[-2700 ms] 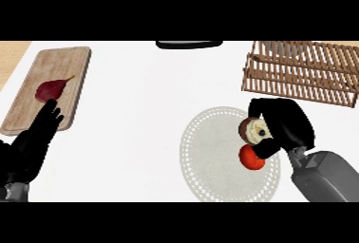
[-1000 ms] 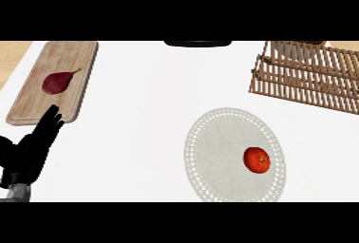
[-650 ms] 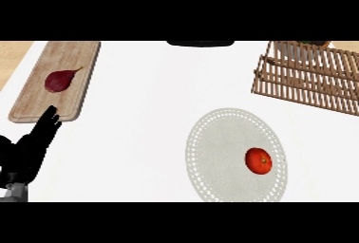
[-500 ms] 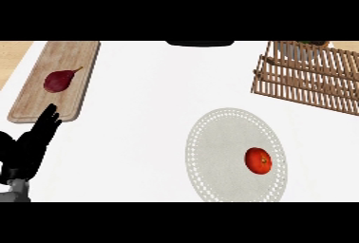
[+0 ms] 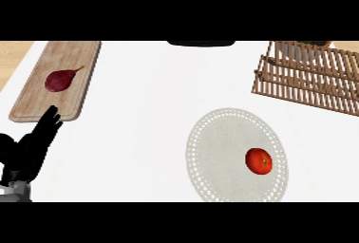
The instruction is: Pick the cupcake from the placemat and place it in the tiered shelf
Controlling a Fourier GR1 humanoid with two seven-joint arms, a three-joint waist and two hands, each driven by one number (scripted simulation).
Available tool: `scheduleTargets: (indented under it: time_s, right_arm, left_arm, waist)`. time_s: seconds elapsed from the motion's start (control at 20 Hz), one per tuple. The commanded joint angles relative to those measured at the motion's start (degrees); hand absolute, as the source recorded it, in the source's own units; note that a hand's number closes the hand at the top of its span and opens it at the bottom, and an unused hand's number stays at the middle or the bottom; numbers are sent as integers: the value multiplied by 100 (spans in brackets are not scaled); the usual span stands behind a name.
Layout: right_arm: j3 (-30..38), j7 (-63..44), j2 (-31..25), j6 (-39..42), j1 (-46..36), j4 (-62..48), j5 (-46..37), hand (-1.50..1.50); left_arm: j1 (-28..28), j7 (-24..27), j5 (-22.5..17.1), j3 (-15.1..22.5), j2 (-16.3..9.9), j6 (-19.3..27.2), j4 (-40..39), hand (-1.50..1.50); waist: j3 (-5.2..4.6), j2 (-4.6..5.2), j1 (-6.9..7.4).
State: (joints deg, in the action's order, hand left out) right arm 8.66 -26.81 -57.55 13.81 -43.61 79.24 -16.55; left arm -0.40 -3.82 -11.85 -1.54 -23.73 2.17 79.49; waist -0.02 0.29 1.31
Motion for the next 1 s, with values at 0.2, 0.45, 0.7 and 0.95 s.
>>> scheduleTargets:
  time_s: [0.2,0.45,0.7,0.95]
  right_arm:
    - [-280,878,517,-400,-464,-1743,-737,150]
    - [75,993,627,-892,-798,-2776,-909,-150]
    - [-278,1540,719,-884,-1040,-3147,-1427,-150]
    - [163,2063,990,-1249,-1213,-3716,-1189,-150]
  left_arm:
    - [109,78,165,-15,187,8,78,0]
    - [64,288,60,-252,94,-252,-233,0]
    - [104,-12,272,-138,270,-39,125,0]
    - [-154,-138,315,-188,245,-147,-30,0]
  waist:
    - [2,3,15]
    - [1,14,11]
    - [2,-6,-2]
    - [4,4,-16]
